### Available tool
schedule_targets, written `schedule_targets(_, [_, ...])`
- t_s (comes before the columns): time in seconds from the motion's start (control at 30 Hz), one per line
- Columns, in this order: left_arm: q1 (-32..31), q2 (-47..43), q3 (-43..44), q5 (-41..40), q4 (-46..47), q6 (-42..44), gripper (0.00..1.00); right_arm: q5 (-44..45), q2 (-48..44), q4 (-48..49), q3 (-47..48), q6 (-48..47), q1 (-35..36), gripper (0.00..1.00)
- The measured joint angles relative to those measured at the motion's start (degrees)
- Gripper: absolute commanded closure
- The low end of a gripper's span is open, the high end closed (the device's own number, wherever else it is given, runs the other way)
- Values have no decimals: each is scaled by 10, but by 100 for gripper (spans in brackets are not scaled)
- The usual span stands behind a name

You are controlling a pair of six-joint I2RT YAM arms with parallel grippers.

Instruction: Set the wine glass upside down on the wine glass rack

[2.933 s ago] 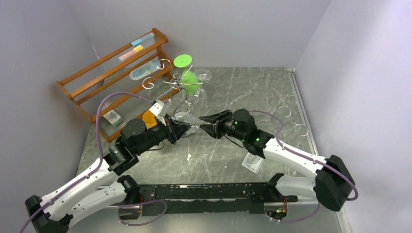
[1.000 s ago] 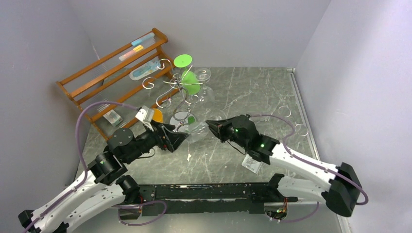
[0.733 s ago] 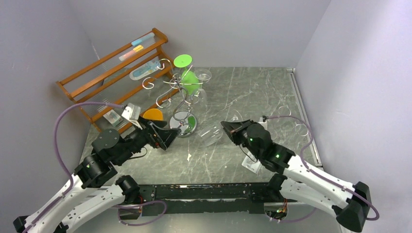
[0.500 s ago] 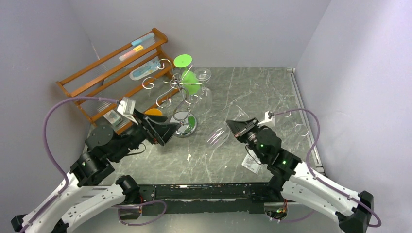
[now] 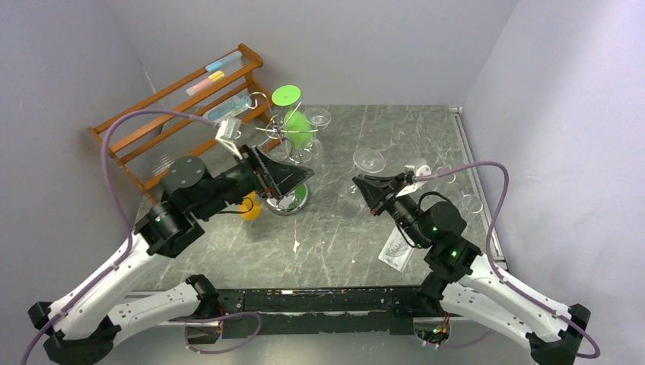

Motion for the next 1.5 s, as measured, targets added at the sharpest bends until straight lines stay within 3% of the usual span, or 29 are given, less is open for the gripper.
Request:
schedule_targets(0.1, [0,32,6,8,0,-5,3,-62,15,7,29,-81,0,100])
schedule_targets(0.33, [0,63,25,11,5,-29,3,-191,64,9,92,-175,0,100])
schedule_targets(0.5, [0,79,41,25,8,-60,14,-262,93,0,108,-203,0,100])
schedule_targets(0.83, [0,106,48,73,7,-85,47,-327,119,6,111,-205,0,100])
schedule_targets(1.0, [0,105,48,91,8,-79,72,-338,119,34,107,-178,0,100])
schedule_targets(1.1, [0,103,49,101,14,-78,92,-348,120,40,101,-166,0,100])
schedule_targets(1.2, [0,102,48,113,18,-97,95,-352,122,50,98,-173,0,100])
schedule_targets(1.33, [0,101,46,116,14,-112,95,-354,127,52,96,-172,0,74])
schedule_targets(1.5, [4,93,45,122,-3,-94,95,-351,129,42,97,-140,0,53])
